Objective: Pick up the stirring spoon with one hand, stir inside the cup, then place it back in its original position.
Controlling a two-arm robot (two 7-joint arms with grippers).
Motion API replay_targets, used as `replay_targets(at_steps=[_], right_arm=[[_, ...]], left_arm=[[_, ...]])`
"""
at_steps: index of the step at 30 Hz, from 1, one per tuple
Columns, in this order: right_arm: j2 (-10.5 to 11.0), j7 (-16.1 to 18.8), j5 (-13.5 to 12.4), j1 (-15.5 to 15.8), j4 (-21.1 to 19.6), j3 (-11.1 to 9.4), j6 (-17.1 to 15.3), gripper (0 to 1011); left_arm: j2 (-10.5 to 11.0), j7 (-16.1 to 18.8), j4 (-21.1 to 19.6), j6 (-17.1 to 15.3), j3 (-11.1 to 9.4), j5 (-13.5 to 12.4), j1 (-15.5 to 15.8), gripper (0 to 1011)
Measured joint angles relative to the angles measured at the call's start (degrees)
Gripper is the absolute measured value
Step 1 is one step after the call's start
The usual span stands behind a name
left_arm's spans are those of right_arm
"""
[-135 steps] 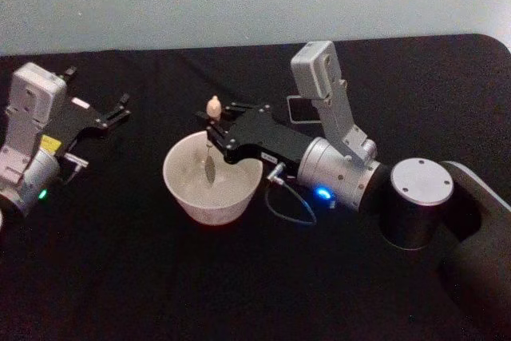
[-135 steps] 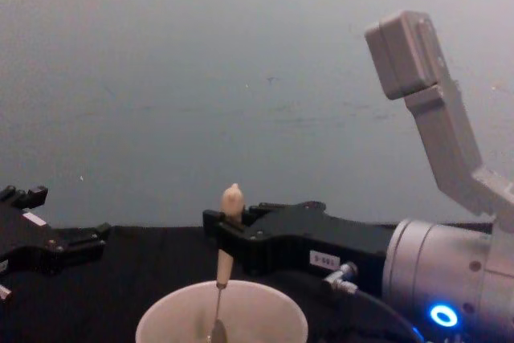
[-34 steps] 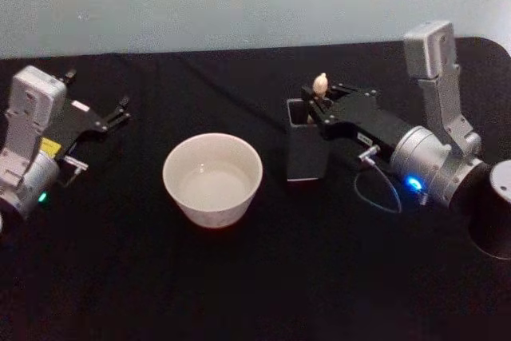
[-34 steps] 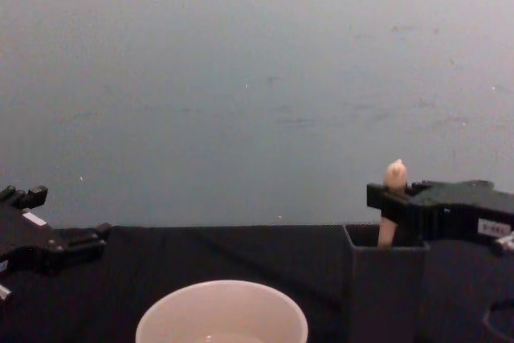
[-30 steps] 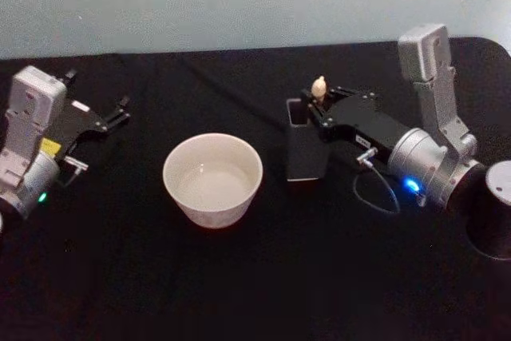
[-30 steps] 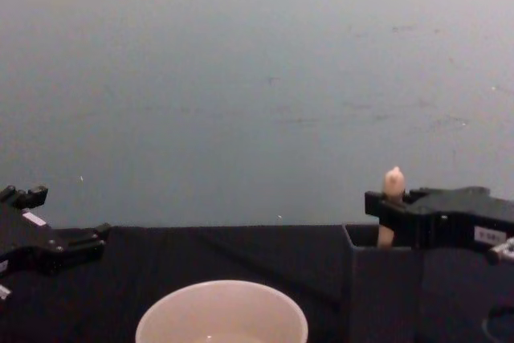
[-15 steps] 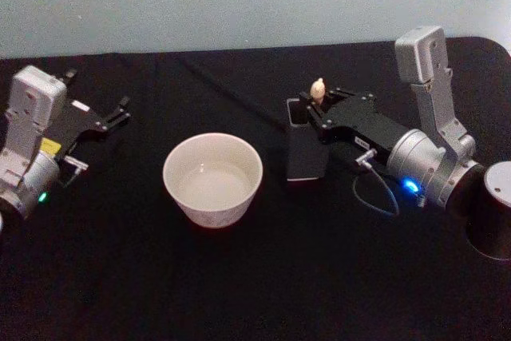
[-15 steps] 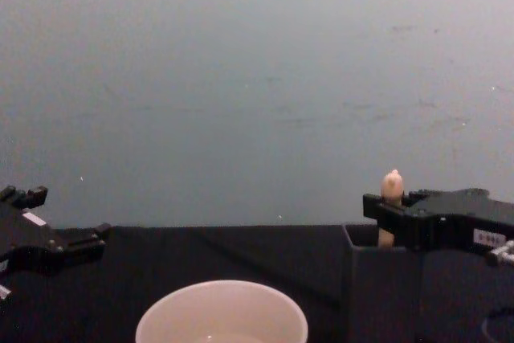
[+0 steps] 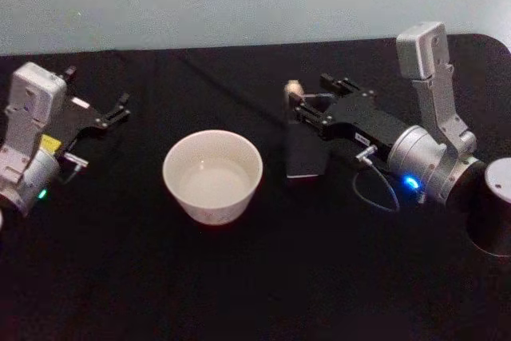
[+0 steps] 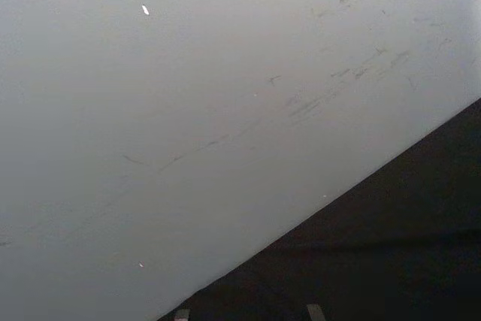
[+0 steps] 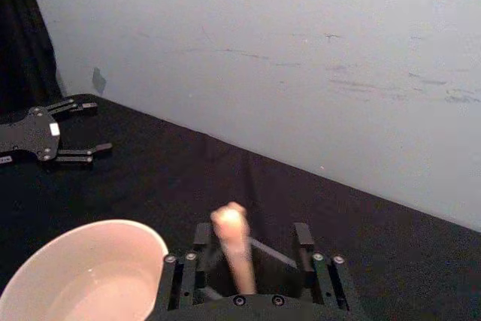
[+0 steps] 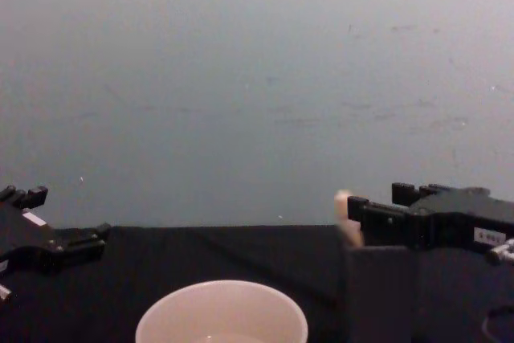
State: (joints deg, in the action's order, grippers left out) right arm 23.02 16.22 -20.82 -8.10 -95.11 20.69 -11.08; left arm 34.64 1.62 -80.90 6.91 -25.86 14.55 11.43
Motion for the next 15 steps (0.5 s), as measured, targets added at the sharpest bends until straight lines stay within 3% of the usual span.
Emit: replay_targets(at_steps=[10,15], right_arm=[[0.0,0.0,-0.05,0.0,-0.03,0.0,0.0,957],[0.0,0.0,-0.08,0.0,-0.03,0.0,0.0,1003]], left_arm=[[0.0,0.0,0.0,0.0,0.0,0.0,0.0,1001],[0.0,0.0,0.0,0.0,0.0,0.0,0.0,1001]])
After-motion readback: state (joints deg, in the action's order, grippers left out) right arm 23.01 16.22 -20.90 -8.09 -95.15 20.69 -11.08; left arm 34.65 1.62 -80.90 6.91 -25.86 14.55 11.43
